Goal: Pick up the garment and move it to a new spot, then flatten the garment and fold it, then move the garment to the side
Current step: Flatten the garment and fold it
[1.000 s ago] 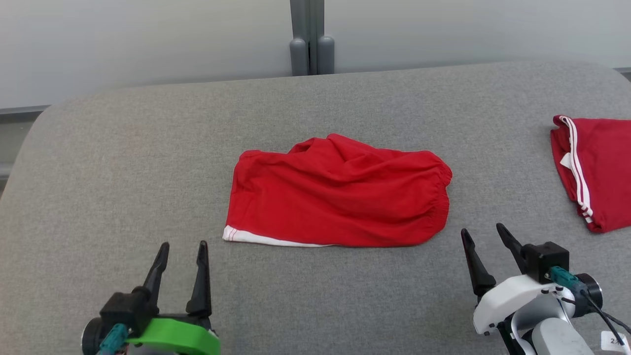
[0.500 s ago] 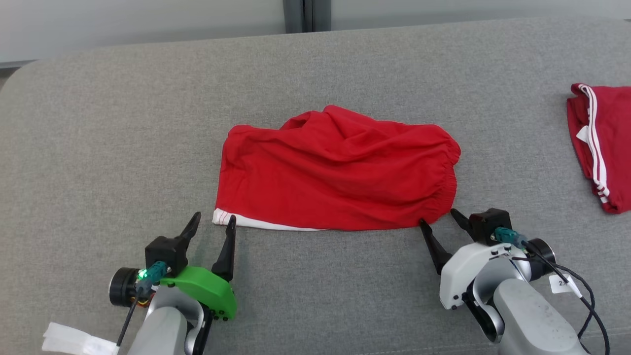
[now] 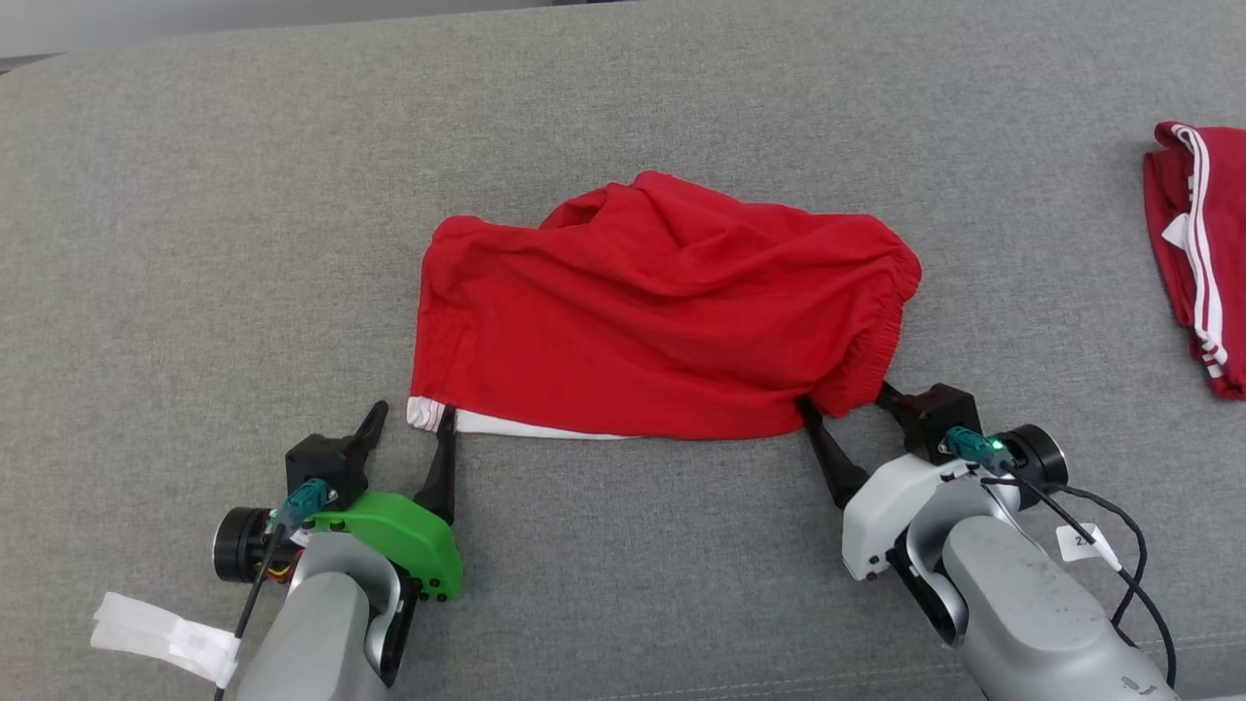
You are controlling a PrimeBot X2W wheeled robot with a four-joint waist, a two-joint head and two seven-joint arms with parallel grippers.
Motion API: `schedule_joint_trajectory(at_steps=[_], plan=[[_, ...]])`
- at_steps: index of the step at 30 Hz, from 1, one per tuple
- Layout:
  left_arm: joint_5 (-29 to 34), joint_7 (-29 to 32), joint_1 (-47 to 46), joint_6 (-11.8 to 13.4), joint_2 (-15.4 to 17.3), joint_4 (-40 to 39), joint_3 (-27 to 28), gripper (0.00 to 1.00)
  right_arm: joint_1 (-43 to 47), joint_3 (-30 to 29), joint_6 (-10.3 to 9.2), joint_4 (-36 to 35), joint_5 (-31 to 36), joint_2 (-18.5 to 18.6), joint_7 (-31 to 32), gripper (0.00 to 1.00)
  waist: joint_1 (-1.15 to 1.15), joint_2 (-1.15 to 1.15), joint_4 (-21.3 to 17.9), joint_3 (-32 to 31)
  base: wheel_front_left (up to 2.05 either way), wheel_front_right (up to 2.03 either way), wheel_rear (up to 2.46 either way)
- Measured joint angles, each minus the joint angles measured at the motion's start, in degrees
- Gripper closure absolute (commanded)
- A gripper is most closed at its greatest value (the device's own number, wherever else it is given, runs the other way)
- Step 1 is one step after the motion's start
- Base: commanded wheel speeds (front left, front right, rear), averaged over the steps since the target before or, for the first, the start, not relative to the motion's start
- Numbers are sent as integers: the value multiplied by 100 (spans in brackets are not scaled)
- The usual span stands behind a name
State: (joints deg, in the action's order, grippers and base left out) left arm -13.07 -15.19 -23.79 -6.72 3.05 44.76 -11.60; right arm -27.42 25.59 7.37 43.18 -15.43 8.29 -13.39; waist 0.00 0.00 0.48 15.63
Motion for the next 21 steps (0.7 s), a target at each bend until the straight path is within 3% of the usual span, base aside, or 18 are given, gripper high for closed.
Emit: schedule_joint_trajectory(at_steps=[6,7,8,9,10,11,12,13,14,21], plan=[[-96,-3,-88,-32,-4,119,-79,0,1,226,0,-37,-70,146,-121,0,0,0,-28,37,0,0,0],[-99,-8,-90,-33,-5,126,-86,4,1,240,0,-41,-79,152,-132,0,0,0,-37,40,0,0,0],[-110,-9,-91,-34,-5,147,-96,44,1,255,0,-44,-99,153,-134,0,0,0,-50,41,0,0,0],[-126,-10,-93,-35,-3,175,-111,59,-1,271,1,-46,-112,153,-136,0,0,0,-65,44,0,0,0],[-137,-10,-96,-37,-4,188,-127,85,-6,283,1,-48,-124,152,-144,0,0,0,-76,47,0,0,0],[-146,-10,-102,-40,-5,191,-140,100,-16,292,1,-51,-140,152,-144,15,0,0,-83,49,0,0,0],[-157,-10,-112,-42,-7,196,-163,100,-21,307,1,-56,-149,151,-156,69,0,0,-87,50,0,0,0],[-180,-10,-127,-44,-8,189,-186,100,-24,323,1,-63,-155,145,-162,89,0,0,-88,49,0,0,0],[-191,-10,-134,-65,-9,188,-213,100,-26,344,2,-68,-156,142,-164,100,0,0,-87,45,0,0,0],[-498,7,31,-67,-25,-659,-226,100,147,119,16,-563,-274,224,-160,100,0,0,-59,-104,0,0,0]])
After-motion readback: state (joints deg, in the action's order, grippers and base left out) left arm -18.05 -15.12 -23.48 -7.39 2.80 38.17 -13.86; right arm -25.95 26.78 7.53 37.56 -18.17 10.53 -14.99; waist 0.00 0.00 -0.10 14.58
